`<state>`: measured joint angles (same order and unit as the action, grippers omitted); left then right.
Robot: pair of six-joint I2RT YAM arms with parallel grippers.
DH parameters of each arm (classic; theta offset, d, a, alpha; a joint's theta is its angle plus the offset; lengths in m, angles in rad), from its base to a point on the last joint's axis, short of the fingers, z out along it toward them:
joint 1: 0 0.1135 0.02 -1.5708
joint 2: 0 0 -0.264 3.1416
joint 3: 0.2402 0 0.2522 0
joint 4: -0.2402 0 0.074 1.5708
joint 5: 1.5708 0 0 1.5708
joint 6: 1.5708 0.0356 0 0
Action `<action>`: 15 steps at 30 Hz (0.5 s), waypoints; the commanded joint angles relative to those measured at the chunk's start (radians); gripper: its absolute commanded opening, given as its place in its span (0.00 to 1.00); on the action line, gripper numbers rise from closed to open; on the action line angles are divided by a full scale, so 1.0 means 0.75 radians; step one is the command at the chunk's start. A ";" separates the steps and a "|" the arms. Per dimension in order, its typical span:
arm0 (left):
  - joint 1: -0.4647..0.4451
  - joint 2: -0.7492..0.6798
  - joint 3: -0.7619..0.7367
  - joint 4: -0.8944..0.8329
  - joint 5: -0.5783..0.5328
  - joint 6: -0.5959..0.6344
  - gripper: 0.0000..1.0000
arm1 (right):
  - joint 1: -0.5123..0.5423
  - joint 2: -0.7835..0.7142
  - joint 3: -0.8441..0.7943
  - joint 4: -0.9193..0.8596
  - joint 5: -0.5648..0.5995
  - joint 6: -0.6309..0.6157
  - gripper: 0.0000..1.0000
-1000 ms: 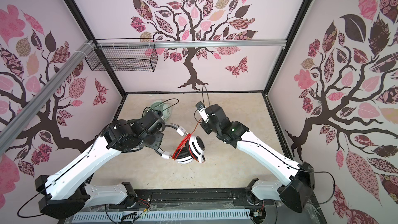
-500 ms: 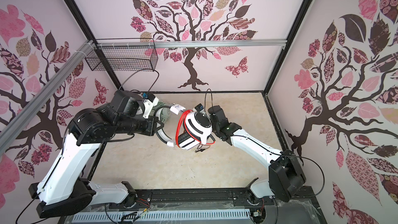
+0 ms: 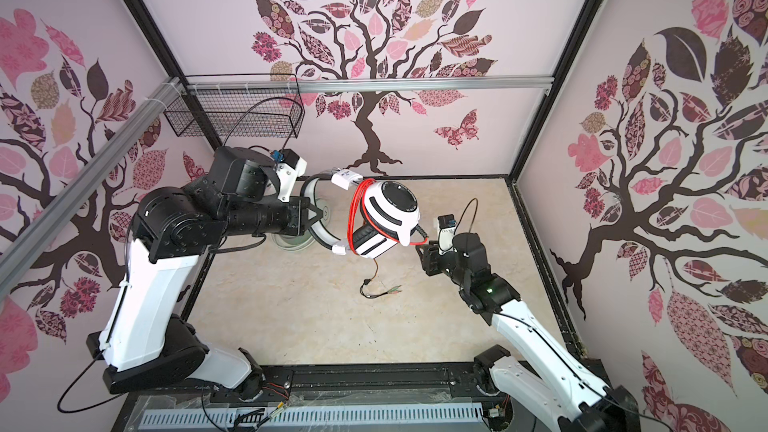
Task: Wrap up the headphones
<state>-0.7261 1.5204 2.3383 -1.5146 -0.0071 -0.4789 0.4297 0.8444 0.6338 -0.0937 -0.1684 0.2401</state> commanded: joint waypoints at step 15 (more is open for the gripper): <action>0.007 0.083 0.160 0.084 0.013 -0.062 0.00 | 0.138 0.286 -0.413 0.594 -0.153 -0.057 0.74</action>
<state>-0.7261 1.5921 2.3882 -1.5143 -0.0181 -0.4969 0.5316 0.9806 0.2943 0.2371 -0.3111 0.2386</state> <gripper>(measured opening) 0.061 0.735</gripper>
